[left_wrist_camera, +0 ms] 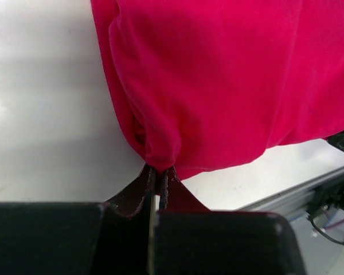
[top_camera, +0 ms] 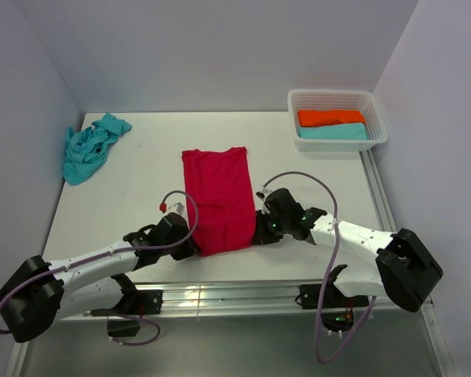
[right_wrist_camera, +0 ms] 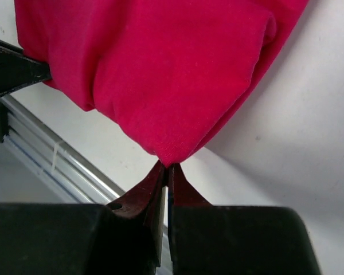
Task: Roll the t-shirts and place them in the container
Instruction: Roll the tshirt
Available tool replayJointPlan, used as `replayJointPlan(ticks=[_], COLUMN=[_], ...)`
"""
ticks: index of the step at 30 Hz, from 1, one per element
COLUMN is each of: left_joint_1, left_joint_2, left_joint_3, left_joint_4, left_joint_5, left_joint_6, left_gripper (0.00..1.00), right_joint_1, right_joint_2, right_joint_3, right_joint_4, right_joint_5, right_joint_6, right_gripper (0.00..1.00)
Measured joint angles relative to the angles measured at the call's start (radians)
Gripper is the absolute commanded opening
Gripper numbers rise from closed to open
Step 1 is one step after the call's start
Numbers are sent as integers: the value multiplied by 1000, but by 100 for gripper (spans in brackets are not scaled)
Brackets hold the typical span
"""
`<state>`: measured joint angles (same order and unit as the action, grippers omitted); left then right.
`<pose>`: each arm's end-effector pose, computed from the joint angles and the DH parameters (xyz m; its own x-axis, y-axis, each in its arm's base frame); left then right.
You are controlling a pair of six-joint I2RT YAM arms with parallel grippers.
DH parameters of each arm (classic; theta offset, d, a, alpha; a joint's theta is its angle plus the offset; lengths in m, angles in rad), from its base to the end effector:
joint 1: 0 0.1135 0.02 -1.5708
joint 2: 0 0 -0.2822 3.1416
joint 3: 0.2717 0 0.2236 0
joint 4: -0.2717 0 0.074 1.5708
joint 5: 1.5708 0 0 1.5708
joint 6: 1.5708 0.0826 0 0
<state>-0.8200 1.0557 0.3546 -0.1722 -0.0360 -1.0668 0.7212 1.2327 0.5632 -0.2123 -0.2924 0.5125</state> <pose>0.1283 -0.1331 0.1460 -0.8785 -0.3412 -0.3343 -0.1126 0.8281 -0.5491 0.1569 0.1697 0.1749 -0.8827 -0.1509 -0.4450 -0.3867 0.7712 0.5057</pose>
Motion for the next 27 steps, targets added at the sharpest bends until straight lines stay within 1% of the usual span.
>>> replayJointPlan(ticks=[6, 12, 16, 21, 27], left_joint_1=[0, 0, 13, 79, 168], left_joint_2=[12, 92, 107, 108, 129], left_joint_3=[70, 163, 206, 243, 282], left_joint_4=[-99, -171, -206, -231, -272], left_joint_5=[47, 80, 103, 153, 209], left_joint_6=[-23, -23, -20, -18, -8], left_gripper=[0, 0, 0, 0, 0], right_joint_1=[-64, -127, -180, -241, -291], right_joint_2=[10, 24, 43, 87, 128], right_joint_3=[39, 88, 135, 196, 229], right_joint_4=[-99, -175, -234, -291, -328], right_joint_5=[-90, -164, -204, -251, -298], right_joint_6=[-1, -26, -51, -79, -92], right_gripper=[0, 0, 0, 0, 0])
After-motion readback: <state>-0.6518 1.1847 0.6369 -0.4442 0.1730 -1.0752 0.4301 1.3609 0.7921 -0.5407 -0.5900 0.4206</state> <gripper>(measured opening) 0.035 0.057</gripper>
